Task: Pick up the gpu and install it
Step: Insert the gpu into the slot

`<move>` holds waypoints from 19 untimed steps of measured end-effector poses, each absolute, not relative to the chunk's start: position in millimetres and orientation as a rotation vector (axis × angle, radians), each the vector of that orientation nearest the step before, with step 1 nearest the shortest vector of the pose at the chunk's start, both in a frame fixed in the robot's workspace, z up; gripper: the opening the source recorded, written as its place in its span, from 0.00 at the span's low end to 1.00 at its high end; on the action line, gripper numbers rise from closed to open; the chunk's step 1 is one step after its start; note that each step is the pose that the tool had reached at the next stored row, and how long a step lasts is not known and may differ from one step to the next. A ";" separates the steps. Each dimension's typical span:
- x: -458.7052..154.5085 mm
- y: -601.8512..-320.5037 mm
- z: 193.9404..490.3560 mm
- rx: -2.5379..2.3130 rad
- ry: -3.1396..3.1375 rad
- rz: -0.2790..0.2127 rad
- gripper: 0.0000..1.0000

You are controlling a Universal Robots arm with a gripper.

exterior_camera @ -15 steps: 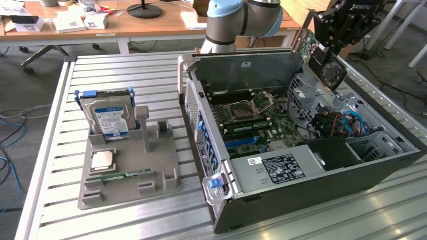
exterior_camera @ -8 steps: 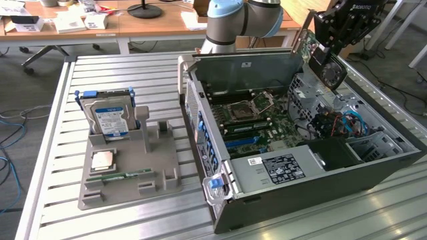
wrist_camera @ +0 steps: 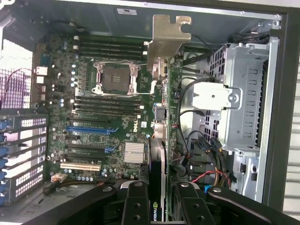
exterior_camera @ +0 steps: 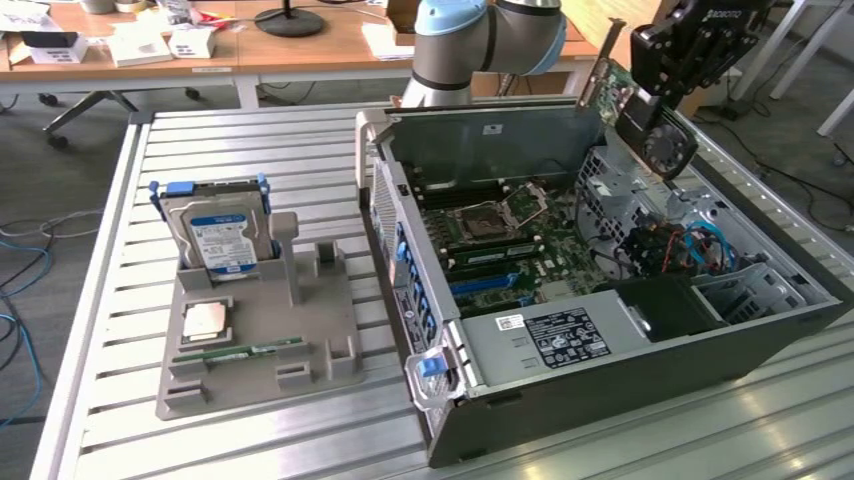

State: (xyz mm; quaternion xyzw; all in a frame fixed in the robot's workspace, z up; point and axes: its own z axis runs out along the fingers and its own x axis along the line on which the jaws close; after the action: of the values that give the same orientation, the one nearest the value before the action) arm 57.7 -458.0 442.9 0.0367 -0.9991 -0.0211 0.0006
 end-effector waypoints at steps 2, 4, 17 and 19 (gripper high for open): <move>57.7 -458.0 442.9 0.165 -3.135 -0.066 0.26; 57.7 -458.0 442.8 0.214 -3.131 -0.066 0.26; 57.2 -458.0 442.9 0.527 -3.089 -0.053 0.26; 56.9 -458.0 442.9 0.575 -3.080 -0.050 0.26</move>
State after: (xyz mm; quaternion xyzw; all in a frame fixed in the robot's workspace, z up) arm 56.9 -458.0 442.9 0.1834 -0.9829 -0.0160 0.0041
